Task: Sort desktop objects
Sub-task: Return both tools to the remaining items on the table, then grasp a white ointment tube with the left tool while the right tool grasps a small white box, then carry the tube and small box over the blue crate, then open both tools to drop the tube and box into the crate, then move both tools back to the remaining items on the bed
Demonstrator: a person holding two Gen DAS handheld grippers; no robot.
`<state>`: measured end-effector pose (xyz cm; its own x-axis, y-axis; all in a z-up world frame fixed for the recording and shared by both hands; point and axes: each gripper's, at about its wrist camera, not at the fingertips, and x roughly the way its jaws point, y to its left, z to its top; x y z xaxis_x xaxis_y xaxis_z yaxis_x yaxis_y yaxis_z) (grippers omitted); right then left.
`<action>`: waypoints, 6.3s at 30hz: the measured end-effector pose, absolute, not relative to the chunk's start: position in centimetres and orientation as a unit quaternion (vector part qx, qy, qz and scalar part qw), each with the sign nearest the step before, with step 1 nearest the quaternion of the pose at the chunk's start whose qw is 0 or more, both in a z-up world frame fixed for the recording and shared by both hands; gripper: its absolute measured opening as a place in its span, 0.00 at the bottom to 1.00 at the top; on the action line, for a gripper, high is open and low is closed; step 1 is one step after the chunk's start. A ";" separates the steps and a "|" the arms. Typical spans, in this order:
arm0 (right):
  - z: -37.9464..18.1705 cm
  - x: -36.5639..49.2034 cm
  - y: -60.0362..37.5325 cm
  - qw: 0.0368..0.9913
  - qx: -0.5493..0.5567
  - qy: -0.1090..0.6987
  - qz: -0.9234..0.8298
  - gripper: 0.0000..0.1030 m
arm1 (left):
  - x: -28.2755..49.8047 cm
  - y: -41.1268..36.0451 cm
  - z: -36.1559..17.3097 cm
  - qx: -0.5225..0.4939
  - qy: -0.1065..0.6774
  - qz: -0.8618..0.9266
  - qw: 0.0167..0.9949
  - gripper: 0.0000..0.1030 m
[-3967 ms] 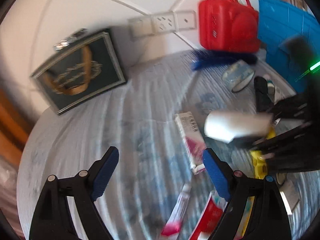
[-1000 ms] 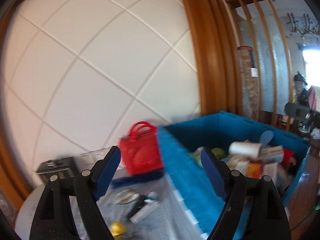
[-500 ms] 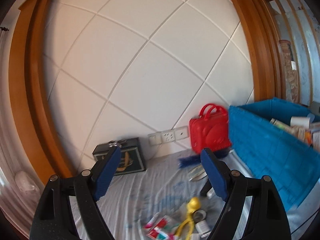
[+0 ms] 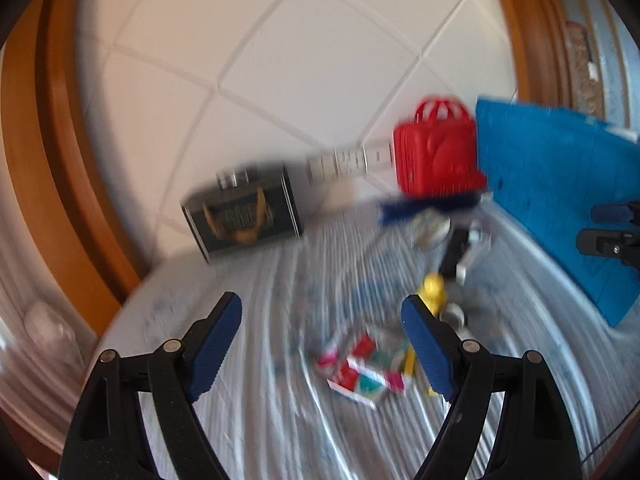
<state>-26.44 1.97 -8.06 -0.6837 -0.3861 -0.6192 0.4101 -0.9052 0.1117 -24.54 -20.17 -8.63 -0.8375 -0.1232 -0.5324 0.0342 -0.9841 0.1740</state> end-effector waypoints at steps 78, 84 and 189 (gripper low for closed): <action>10.5 -18.7 24.7 0.034 0.159 -0.021 -0.986 0.29 | -27.7 14.4 10.4 0.101 -0.133 -0.953 -0.254 0.16; 12.2 -22.5 32.3 0.001 0.172 -0.027 -0.985 0.29 | -30.0 21.0 11.9 0.103 -0.134 -0.955 -0.244 0.16; -17.5 -43.1 2.0 0.169 0.435 -0.037 -0.884 0.97 | -35.4 -20.6 -26.7 0.419 -0.171 -0.863 -0.225 0.68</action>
